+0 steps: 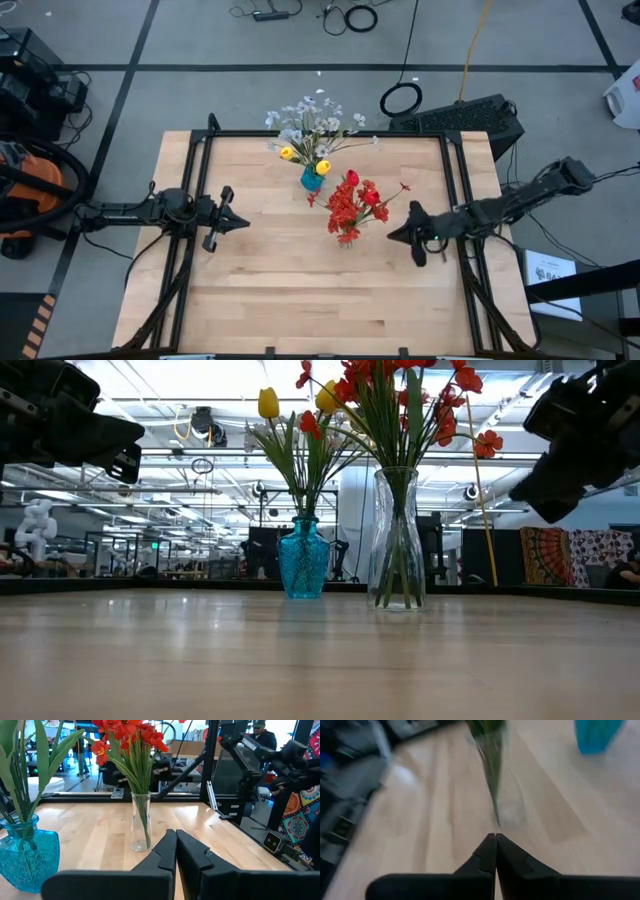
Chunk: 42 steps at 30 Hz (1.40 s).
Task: Sort flowers into vase by color
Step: Return to Home Position
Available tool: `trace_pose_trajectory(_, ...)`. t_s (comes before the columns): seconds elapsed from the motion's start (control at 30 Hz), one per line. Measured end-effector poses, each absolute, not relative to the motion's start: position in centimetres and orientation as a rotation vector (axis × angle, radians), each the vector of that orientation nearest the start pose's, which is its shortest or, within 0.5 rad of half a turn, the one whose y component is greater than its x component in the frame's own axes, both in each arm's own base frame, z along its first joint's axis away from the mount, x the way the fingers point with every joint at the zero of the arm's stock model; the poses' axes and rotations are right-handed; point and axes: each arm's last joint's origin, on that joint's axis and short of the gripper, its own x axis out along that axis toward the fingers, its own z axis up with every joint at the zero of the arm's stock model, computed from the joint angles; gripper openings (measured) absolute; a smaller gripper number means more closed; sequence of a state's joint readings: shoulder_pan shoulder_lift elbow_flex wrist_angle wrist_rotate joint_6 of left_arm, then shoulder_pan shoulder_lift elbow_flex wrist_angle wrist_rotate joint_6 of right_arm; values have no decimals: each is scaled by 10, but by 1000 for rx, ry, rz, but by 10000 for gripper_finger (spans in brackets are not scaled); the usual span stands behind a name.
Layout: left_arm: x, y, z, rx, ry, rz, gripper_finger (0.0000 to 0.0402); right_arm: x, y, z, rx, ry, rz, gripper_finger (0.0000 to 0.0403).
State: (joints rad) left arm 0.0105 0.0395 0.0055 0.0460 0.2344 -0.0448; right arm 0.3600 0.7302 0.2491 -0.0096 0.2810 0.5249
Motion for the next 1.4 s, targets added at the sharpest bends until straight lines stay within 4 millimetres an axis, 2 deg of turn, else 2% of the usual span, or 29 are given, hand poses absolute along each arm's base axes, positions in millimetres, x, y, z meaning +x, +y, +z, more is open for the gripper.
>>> trace_pose_trajectory(0.1, 99, -6, 167, -44, -7, -224, 14, 139, 37, 173, 327, 371, 27, 0)
trace_pose_trajectory(0.23, 99, -6, 167, -44, -7, -224, 14, 132, 27, 173, 272, 298, 32, 0)
trace_pose_trajectory(0.4, 99, -6, 167, -44, -6, -224, 14, 125, 20, 184, 183, 190, 49, 0)
trace_pose_trajectory(0.6, 99, -6, 167, -44, -6, -224, 14, 112, 16, 192, 170, 125, 133, 0)
trace_pose_trajectory(0.93, 99, -6, 166, -44, -6, -224, 14, 95, 8, 197, 112, 22, 24, 0)
trace_pose_trajectory(1.17, 99, -6, 166, -44, -5, -224, 14, 97, 7, 174, 177, -84, 27, 0)
trace_pose_trajectory(1.4, 99, -6, 166, -44, -5, -221, 14, 96, 7, 176, 152, -90, 23, 0)
